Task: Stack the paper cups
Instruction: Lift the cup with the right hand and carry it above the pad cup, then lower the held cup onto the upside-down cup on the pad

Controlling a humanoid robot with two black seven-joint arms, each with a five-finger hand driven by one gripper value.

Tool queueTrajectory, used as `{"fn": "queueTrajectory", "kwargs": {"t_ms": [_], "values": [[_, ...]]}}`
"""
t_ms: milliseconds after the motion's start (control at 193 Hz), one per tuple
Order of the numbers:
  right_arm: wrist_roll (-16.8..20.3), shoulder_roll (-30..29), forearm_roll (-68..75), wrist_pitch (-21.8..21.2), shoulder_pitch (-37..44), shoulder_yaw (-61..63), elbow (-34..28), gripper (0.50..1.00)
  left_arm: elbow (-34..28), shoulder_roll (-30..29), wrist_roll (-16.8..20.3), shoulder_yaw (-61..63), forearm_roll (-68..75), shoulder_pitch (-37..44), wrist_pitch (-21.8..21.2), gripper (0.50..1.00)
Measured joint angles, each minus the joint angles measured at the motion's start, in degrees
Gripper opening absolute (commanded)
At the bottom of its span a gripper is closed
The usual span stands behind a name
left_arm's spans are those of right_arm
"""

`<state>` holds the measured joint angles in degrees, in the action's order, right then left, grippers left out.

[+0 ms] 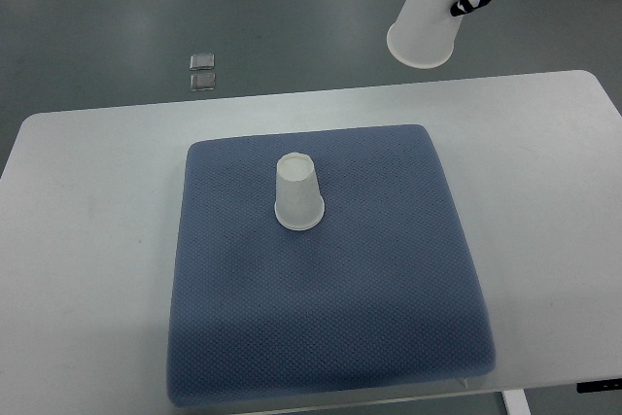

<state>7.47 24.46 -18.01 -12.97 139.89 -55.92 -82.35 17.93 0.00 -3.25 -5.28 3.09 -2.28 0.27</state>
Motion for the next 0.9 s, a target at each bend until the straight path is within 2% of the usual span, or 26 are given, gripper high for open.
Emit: {"fn": "queueTrajectory", "kwargs": {"t_ms": [140,410,898], "values": [[-0.1,-7.7,4.6,2.8,-0.7,1.4,0.3,0.711,-0.1,0.0,0.0,-0.1,0.0,0.0,0.0,1.0],[-0.1,-16.0,9.6,6.5,-4.1,4.4,0.6,0.711,-0.2,0.0,0.0,-0.2,-0.1,0.0,0.0,1.0],[-0.2,-21.2,10.0,11.5,-10.2,4.6,1.5,0.717,-0.2,0.0,0.0,-0.1,-0.1,0.1,0.0,1.0]]}}
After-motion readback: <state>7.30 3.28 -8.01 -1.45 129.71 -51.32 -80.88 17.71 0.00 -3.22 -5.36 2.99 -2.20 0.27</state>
